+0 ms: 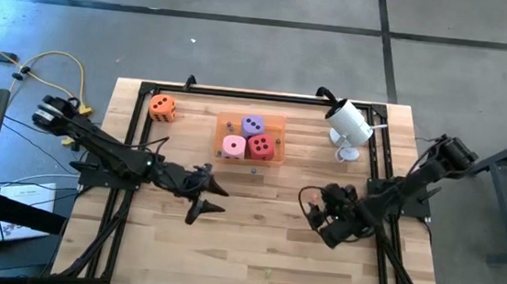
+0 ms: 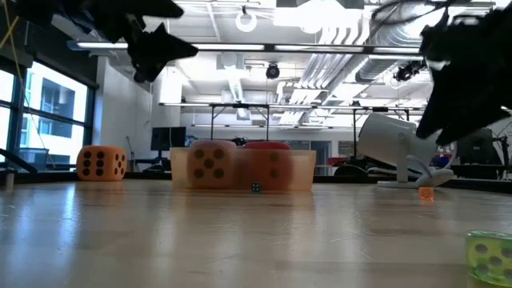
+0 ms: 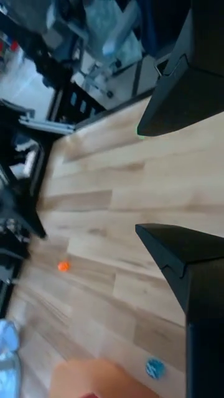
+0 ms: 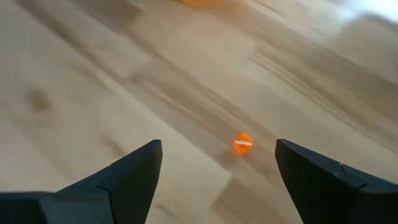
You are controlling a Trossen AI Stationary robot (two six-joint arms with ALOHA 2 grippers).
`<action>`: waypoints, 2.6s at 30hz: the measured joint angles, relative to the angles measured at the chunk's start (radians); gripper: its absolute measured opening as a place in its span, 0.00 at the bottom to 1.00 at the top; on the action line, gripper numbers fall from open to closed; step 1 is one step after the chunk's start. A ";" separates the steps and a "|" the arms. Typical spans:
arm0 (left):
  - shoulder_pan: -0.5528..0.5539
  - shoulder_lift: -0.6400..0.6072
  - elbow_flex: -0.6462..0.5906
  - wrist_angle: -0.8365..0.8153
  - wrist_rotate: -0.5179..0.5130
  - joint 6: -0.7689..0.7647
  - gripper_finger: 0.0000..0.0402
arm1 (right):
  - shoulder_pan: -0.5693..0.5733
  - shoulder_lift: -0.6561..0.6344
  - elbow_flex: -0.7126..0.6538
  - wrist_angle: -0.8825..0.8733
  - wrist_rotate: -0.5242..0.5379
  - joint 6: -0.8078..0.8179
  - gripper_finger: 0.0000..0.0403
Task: Pick & Place Dice
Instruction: Put the small orange dice in the orange bin
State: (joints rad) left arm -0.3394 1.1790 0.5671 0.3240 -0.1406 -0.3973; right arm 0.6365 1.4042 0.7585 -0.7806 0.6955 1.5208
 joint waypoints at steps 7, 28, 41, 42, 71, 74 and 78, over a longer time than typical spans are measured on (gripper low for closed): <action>-0.052 0.064 -0.001 0.115 0.000 0.019 0.58 | -0.121 0.064 -0.001 0.002 -0.116 0.002 0.72; -0.065 0.249 -0.001 0.321 -0.003 0.050 0.58 | -0.191 0.258 0.003 0.047 -0.193 -0.005 0.60; -0.065 0.254 -0.001 0.325 -0.002 0.050 0.58 | -0.191 0.262 0.002 0.064 -0.177 -0.007 0.44; -0.065 0.257 0.000 0.327 -0.002 0.049 0.58 | -0.193 0.262 0.002 0.065 -0.177 -0.007 0.42; -0.065 0.258 0.000 0.334 -0.002 0.050 0.58 | -0.154 0.257 0.132 0.082 -0.072 -0.334 0.00; -0.065 0.258 0.000 0.334 -0.002 0.049 0.58 | -0.156 0.257 0.179 0.079 -0.058 -0.390 0.00; -0.065 0.258 0.000 0.334 -0.002 0.048 0.58 | -0.158 0.256 0.220 0.074 -0.004 -0.451 0.00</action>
State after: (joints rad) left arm -0.4042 1.4368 0.5667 0.6577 -0.1421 -0.3494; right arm 0.4785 1.6604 0.9784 -0.7068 0.6911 1.0700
